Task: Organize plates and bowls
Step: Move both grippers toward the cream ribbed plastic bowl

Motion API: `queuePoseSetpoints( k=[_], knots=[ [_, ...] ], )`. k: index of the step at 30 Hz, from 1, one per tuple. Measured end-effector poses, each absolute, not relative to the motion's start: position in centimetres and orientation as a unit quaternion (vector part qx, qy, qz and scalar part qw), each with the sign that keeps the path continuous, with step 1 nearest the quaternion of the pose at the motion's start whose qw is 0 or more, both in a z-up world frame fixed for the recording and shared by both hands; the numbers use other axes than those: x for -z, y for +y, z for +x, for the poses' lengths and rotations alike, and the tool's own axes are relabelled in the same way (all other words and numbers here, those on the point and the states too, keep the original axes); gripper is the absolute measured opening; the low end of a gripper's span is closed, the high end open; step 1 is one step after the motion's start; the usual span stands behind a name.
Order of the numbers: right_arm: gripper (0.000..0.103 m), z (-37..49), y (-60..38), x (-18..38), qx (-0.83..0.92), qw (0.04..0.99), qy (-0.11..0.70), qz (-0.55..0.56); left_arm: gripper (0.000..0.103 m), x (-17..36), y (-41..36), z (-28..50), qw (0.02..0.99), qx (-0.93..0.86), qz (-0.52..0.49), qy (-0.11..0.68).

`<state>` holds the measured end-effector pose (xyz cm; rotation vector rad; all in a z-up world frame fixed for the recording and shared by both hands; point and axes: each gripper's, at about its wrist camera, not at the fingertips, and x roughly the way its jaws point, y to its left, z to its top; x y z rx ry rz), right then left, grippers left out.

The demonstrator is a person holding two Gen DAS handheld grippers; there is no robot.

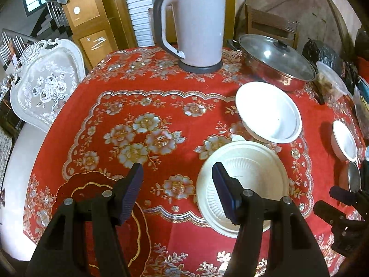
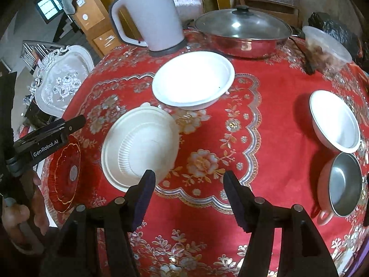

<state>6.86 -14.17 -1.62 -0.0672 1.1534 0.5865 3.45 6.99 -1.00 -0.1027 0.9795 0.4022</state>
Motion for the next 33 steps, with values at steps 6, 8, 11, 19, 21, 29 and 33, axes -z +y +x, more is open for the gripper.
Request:
queuePoseSetpoints(
  k=[6,8,11,19,21,29,33],
  knots=[
    [0.064,7.5,-14.7,2.1,-0.268,0.796,0.541,-0.031,0.061,1.6,6.4,4.0,0.858,-0.193,-0.046,0.474],
    [0.064,7.6,-14.6,2.2,-0.268,0.795,0.543,-0.032,0.061,1.8,6.3,4.0,0.857,-0.194,-0.044,0.476],
    [0.064,7.7,-14.3,2.2,-0.27,0.794,0.543,-0.034,0.061,2.1,6.1,4.2,0.854,-0.193,-0.041,0.481],
    [0.066,7.8,-13.8,2.2,-0.274,0.792,0.544,-0.042,0.061,2.5,5.7,4.4,0.851,-0.192,-0.031,0.487],
    [0.066,7.8,-13.7,2.1,-0.275,0.792,0.543,-0.043,0.061,2.6,5.7,4.4,0.852,-0.19,-0.029,0.487],
    [0.067,7.7,-13.5,1.7,-0.279,0.793,0.539,-0.046,0.061,2.6,5.1,4.9,0.852,-0.179,-0.016,0.492],
    [0.067,7.6,-13.6,1.7,-0.276,0.794,0.54,-0.046,0.061,2.7,5.0,5.3,0.849,-0.173,-0.008,0.5]
  ],
)
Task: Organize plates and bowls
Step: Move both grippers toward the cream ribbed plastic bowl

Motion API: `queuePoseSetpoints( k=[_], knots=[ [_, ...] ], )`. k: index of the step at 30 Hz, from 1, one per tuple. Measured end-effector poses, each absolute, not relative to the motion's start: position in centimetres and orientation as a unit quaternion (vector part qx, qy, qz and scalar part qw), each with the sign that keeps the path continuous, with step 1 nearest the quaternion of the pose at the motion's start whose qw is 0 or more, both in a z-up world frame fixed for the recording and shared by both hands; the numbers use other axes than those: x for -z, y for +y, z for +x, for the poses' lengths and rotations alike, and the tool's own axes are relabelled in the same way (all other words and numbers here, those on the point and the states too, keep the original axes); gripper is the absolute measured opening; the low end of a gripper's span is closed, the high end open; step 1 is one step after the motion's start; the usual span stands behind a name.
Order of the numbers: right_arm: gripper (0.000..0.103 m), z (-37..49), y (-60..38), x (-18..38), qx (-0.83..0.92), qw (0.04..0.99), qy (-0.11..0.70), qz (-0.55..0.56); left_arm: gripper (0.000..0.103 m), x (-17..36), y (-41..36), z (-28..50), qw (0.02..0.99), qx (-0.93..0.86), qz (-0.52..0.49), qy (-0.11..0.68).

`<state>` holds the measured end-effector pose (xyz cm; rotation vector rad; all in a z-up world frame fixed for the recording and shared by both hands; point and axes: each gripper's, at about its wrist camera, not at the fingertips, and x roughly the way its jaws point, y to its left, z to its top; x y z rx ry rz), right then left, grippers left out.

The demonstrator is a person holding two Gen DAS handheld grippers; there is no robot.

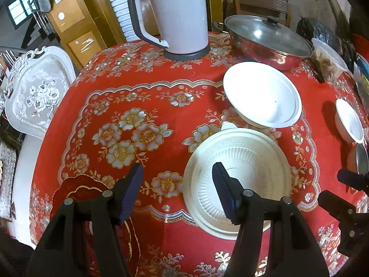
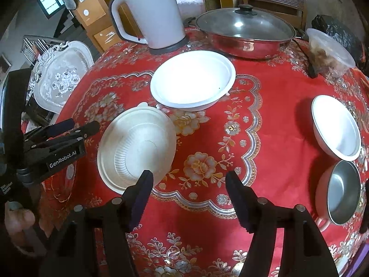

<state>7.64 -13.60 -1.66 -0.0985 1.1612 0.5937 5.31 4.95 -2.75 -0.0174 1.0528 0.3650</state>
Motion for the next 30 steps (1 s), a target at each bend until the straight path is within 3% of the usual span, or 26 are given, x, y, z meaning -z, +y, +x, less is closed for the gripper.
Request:
queuePoseSetpoints(
  k=[17,30],
  knots=[
    [0.067,7.2,-12.3,1.0,-0.289,0.795,0.529,-0.062,0.061,0.7,7.1,5.3,0.879,-0.11,-0.057,0.461],
    [0.07,7.9,-12.3,1.6,-0.289,0.789,0.539,-0.047,0.068,2.0,7.5,5.8,0.868,-0.117,-0.039,0.481]
  ],
)
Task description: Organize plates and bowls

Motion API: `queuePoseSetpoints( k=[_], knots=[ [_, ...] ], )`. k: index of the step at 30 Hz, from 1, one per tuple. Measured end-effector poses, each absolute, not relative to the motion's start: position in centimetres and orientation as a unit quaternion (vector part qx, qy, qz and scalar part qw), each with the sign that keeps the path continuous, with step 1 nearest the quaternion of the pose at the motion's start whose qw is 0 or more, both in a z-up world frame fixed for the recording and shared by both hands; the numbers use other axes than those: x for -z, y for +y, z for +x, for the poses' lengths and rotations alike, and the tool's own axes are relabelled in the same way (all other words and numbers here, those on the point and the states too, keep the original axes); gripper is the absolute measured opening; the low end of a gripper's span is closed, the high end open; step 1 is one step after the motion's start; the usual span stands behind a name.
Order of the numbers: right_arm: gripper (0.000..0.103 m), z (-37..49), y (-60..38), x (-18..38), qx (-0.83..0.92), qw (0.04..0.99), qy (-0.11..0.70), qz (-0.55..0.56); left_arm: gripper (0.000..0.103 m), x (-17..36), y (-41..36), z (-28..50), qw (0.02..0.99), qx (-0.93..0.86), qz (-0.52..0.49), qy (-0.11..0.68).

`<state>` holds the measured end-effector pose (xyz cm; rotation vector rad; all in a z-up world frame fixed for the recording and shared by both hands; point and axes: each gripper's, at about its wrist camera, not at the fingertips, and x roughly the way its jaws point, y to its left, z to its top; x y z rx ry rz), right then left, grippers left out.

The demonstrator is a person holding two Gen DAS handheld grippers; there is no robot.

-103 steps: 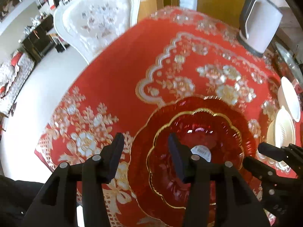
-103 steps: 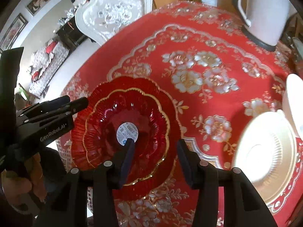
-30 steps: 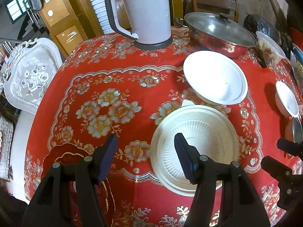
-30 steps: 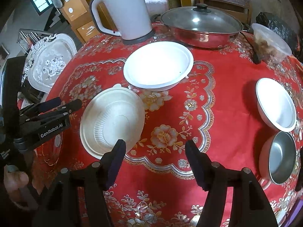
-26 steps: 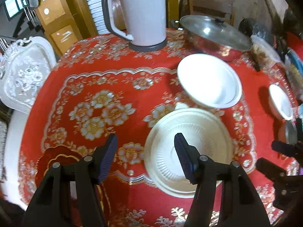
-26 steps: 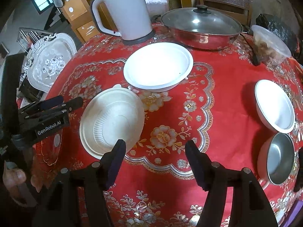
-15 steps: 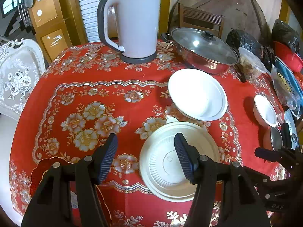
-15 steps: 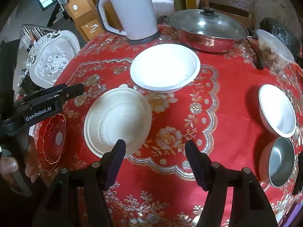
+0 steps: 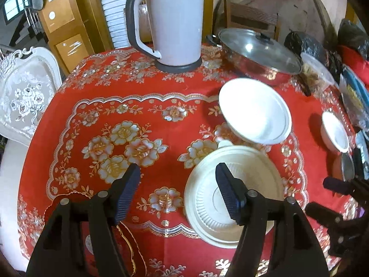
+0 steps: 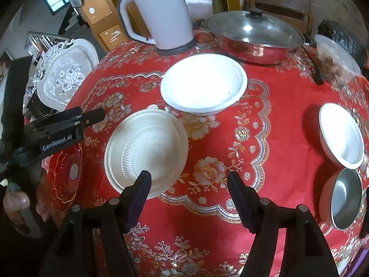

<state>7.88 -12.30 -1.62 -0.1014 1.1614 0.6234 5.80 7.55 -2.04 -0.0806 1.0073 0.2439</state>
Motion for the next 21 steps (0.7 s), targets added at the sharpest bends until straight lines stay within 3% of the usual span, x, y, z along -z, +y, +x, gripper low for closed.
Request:
queuePoseSetpoints(
  k=[21],
  knots=[
    [0.07,10.6,-9.6,7.2,-0.284,0.75,0.598,-0.005,0.068,6.4,6.6,7.4,0.825,-0.053,-0.054,0.561]
  ],
)
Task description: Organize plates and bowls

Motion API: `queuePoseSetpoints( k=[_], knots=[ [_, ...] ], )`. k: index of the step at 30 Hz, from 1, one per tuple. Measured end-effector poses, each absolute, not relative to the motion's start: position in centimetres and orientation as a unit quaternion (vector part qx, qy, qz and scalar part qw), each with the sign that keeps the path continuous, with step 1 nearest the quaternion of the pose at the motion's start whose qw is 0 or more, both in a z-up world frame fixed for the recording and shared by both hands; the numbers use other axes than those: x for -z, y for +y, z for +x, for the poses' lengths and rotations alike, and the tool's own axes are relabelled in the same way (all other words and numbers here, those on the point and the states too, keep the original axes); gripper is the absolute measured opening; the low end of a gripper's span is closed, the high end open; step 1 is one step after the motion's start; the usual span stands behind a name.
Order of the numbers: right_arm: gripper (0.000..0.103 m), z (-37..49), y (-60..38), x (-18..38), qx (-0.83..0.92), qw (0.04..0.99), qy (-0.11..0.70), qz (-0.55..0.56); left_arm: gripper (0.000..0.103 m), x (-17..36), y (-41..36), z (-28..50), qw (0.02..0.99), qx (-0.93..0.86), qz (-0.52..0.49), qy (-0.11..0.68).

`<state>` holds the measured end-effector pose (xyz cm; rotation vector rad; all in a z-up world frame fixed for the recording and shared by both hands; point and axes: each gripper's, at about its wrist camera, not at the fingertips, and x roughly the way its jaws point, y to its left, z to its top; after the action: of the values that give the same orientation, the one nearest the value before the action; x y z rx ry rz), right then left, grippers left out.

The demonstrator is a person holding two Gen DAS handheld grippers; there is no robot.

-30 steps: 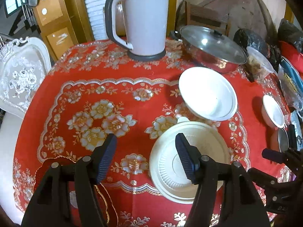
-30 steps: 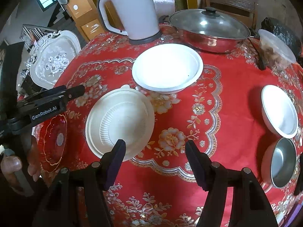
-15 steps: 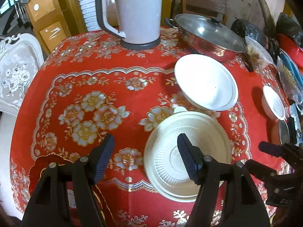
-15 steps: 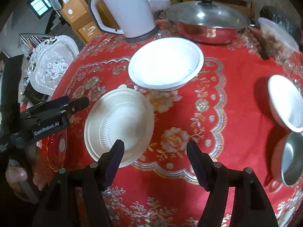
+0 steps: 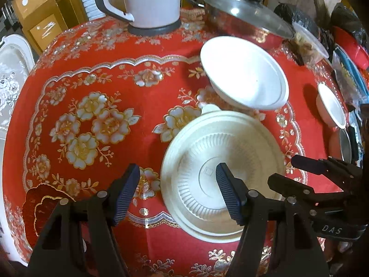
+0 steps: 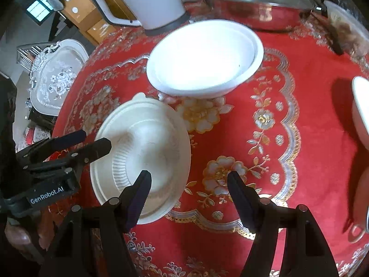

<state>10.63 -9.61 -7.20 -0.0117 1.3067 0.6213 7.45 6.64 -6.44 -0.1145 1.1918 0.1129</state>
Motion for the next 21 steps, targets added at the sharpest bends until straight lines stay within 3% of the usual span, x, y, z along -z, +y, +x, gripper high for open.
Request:
queuePoseSetpoints(
  k=[7,10,12,14,16,19,21],
  knots=[
    [0.069,11.0,-8.7,7.9,-0.289,0.746,0.6,-0.017,0.068,7.9,7.3,7.9,0.814,-0.052,-0.069,0.575],
    [0.044,11.1,-8.2,8.3,-0.294,0.741,0.603,-0.023,0.068,8.3,7.4,7.9,0.811,-0.052,-0.066,0.578],
    [0.017,11.2,-7.8,8.7,-0.297,0.735,0.608,-0.029,0.068,8.5,7.4,8.0,0.811,-0.053,-0.066,0.578],
    [0.016,11.2,-7.5,9.0,-0.303,0.73,0.612,-0.031,0.067,8.8,7.5,8.0,0.812,-0.045,-0.079,0.576],
    [0.015,11.0,-7.5,8.6,-0.306,0.736,0.602,-0.037,0.045,9.1,7.7,8.0,0.807,-0.041,-0.093,0.581],
    [0.013,10.8,-7.7,8.0,-0.31,0.741,0.595,-0.038,0.021,10.2,8.1,8.2,0.791,-0.053,-0.11,0.6],
    [0.013,10.7,-7.8,7.7,-0.311,0.742,0.593,-0.037,0.02,10.1,8.2,8.0,0.791,-0.053,-0.118,0.598]
  ],
)
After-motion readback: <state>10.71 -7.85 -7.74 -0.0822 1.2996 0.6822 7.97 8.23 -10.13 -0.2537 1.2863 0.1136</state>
